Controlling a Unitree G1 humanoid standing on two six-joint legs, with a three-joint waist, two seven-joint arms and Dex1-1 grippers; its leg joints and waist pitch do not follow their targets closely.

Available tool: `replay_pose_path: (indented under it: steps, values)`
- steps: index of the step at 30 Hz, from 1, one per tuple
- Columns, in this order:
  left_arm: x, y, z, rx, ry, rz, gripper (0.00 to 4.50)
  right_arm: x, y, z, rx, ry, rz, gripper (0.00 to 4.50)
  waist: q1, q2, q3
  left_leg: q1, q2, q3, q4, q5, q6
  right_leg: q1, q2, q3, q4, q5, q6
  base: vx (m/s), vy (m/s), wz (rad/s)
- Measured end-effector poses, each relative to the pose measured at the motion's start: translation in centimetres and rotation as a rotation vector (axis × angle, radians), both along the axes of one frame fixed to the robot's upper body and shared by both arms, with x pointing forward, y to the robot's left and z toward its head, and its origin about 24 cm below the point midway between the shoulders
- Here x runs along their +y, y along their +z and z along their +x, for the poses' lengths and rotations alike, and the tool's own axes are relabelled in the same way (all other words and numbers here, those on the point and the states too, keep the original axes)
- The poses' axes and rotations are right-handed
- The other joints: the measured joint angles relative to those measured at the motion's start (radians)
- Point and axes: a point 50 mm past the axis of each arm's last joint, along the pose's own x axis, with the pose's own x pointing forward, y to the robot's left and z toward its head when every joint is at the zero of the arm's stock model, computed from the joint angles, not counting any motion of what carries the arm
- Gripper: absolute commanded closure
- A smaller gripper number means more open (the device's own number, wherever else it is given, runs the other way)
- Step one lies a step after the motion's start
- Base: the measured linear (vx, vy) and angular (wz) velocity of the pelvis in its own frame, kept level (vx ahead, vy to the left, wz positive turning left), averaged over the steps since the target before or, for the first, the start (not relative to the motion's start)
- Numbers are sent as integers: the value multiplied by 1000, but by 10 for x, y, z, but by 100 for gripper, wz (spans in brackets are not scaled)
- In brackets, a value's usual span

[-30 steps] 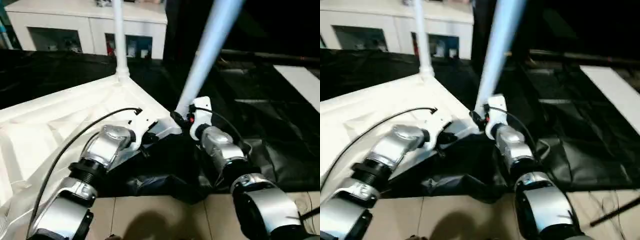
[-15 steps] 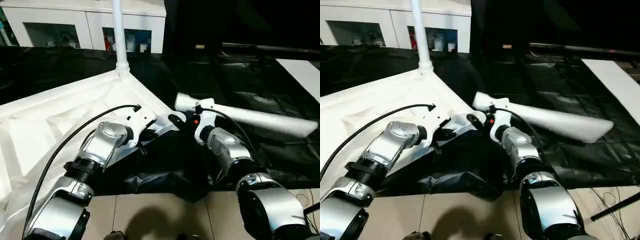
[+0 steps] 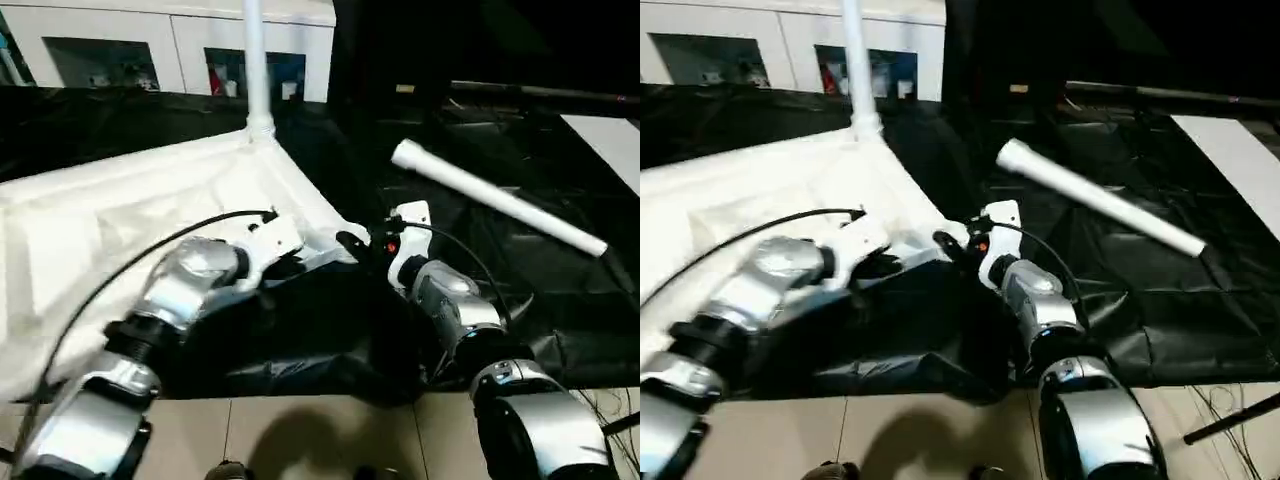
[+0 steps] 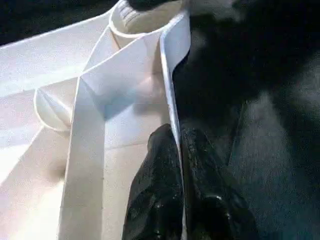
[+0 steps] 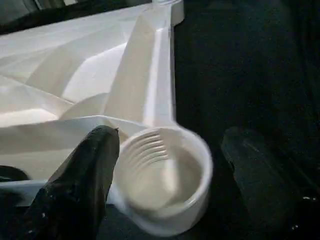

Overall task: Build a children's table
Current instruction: Rotate table base

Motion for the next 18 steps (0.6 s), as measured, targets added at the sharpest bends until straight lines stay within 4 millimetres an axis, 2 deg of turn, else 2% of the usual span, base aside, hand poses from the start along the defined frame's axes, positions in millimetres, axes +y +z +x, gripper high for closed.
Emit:
replay_pose_path:
  steps: [4,7,11,14,15,18]
  values:
    - [1,2,-5,-22,-112,-2,450,-5,-3,-3,-2,-19,-3,89,8,0,0,-1,1,11,3,3,-5,-5,1,15,22,-1,13,69,-27,11]
    - [4,4,-7,-43,-161,-3,450,-6,0,-3,-17,-23,0,89,11,0,0,-5,5,17,8,8,-5,-11,2,16,33,-14,19,77,-6,4]
    - [8,8,-7,-73,-203,-3,450,-8,1,-4,-25,-28,3,89,4,-1,-1,-14,2,19,9,8,6,-18,2,16,32,-15,18,31,2,-1]
    - [14,8,-10,-72,-240,-10,450,-8,2,-4,-25,-36,1,89,1,-1,-1,-14,3,20,11,6,8,-18,2,17,32,-15,17,0,0,0]
    - [16,8,-10,-64,-244,-11,404,-9,1,-5,-25,-38,2,87,1,-1,-1,-14,3,21,12,6,8,-18,2,17,32,-15,17,0,0,0]
    - [23,10,-11,-71,-268,2,378,-10,-1,-8,-18,-42,5,87,0,-1,-1,-13,7,21,16,3,3,-17,2,17,34,-15,17,0,0,0]
